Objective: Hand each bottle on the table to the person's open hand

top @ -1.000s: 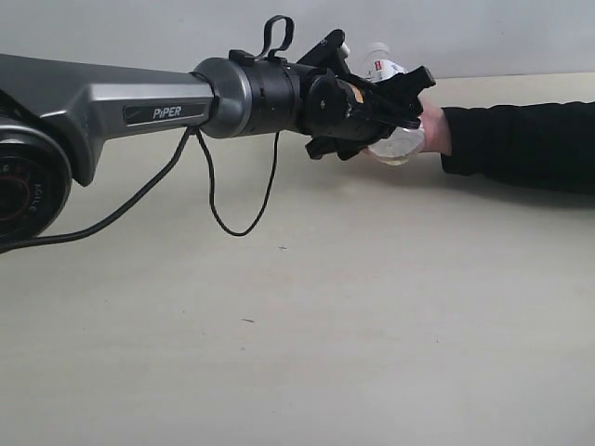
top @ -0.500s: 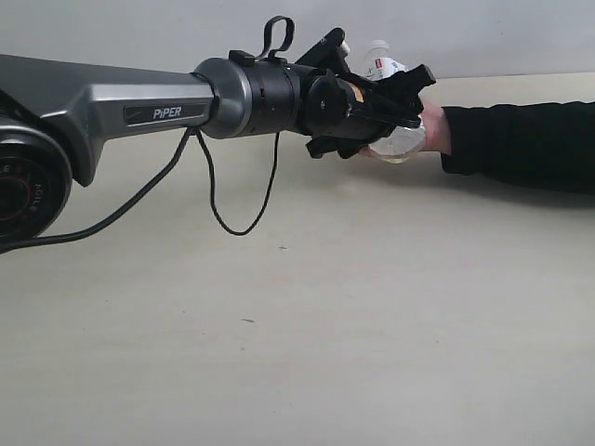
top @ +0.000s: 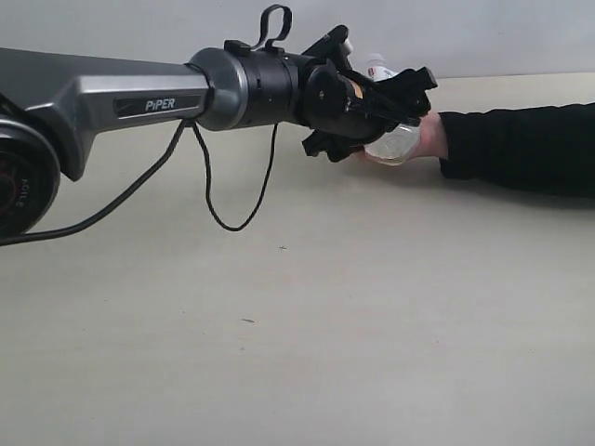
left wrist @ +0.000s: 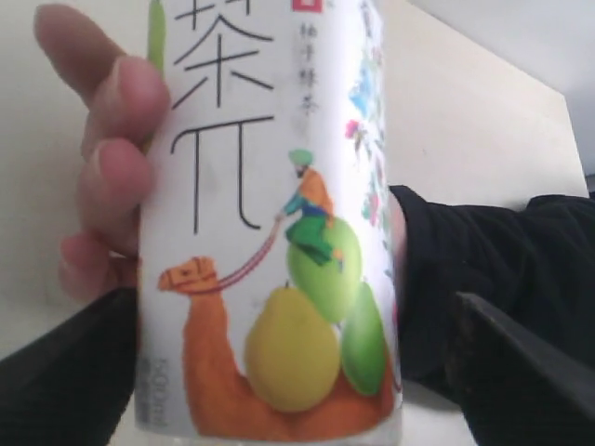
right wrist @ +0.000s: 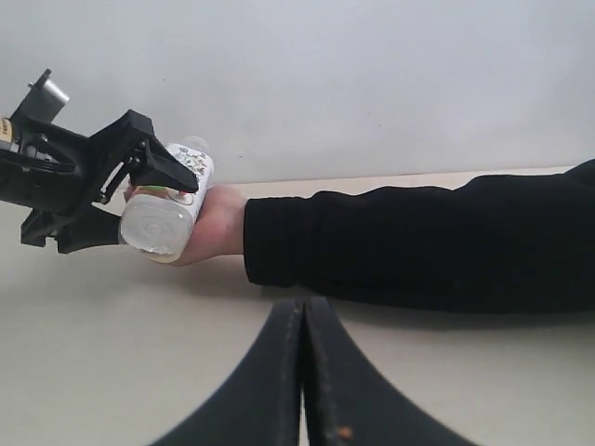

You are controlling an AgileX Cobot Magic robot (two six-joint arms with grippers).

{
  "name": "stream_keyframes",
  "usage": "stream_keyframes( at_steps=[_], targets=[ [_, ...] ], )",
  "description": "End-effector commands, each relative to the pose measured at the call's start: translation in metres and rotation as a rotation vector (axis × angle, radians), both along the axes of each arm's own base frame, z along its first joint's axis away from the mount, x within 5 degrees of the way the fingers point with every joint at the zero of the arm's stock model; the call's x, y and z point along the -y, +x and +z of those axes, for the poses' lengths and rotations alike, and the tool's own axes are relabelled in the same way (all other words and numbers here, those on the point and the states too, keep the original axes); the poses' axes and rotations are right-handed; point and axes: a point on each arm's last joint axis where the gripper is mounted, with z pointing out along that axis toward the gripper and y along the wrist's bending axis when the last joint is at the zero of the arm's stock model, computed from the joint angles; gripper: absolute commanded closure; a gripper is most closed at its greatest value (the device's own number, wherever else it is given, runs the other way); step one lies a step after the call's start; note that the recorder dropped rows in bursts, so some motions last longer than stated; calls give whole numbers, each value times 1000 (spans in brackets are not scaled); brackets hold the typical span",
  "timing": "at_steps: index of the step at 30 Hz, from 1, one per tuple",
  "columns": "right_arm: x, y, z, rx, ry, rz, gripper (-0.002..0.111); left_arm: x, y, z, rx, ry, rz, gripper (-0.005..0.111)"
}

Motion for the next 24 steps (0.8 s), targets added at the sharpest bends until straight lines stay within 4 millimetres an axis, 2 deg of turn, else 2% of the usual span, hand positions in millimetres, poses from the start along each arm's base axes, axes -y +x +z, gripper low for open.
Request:
stream_keyframes(
  at_steps=[1, 6, 9, 12, 15, 18, 24],
  targets=[
    [0, 0, -1, 5, 1, 2, 108, -5, -3, 22, 28, 30, -38, 23],
    [0, 0, -1, 5, 1, 2, 108, -8, -11, 47, 104, 126, -157, 25],
    [0, 0, -1, 5, 1, 2, 108, -10, -21, 63, 136, 209, -257, 35],
    [0, 0, -1, 5, 1, 2, 108, -16, -32, 80, 143, 288, -356, 60],
    [0, 0, -1, 5, 1, 2, 108, -24, -43, 95, 90, 329, -401, 103],
    [0, 0, -1, 5, 1, 2, 108, -32, -52, 112, 101, 357, -445, 106],
    [0, 0, -1, 5, 1, 2, 108, -56, -77, 132, 180, 387, -498, 107]
  ],
)
